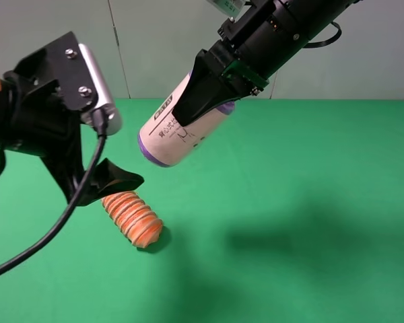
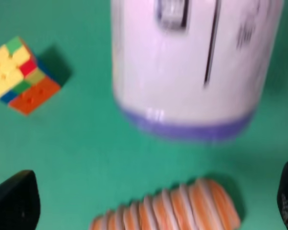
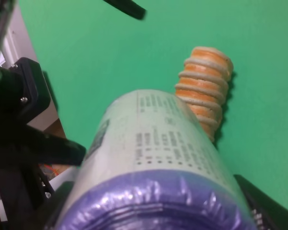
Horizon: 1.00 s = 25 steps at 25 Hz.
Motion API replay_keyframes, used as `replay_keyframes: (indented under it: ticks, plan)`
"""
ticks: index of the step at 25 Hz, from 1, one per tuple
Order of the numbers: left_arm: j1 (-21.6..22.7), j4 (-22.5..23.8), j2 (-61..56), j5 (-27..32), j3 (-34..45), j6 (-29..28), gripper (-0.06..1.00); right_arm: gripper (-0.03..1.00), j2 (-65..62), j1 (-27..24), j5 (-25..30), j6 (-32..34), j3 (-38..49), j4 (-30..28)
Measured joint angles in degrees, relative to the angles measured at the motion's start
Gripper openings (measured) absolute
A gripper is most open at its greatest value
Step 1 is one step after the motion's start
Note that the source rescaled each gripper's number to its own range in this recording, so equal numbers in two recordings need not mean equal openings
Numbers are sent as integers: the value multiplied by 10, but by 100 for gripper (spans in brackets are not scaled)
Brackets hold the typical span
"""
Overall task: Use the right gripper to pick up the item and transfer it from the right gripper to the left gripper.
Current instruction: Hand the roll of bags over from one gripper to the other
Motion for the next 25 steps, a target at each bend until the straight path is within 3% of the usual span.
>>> replay_keyframes:
  ticks: [8,18,22,25]
  plan:
    - [-44,-1,71,-30,-52,16,97,0,0,0,6,-2,0,9]
    - [-46,-2,104,-62,-78,19,96,0,0,0,12,-5,0,20]
    - [-54,-3,104,-66,-78,19,83,0,0,0,12,-5,0,22]
    - [-68,-3,104,-76,-78,19,61,0,0,0,12,-5,0,23]
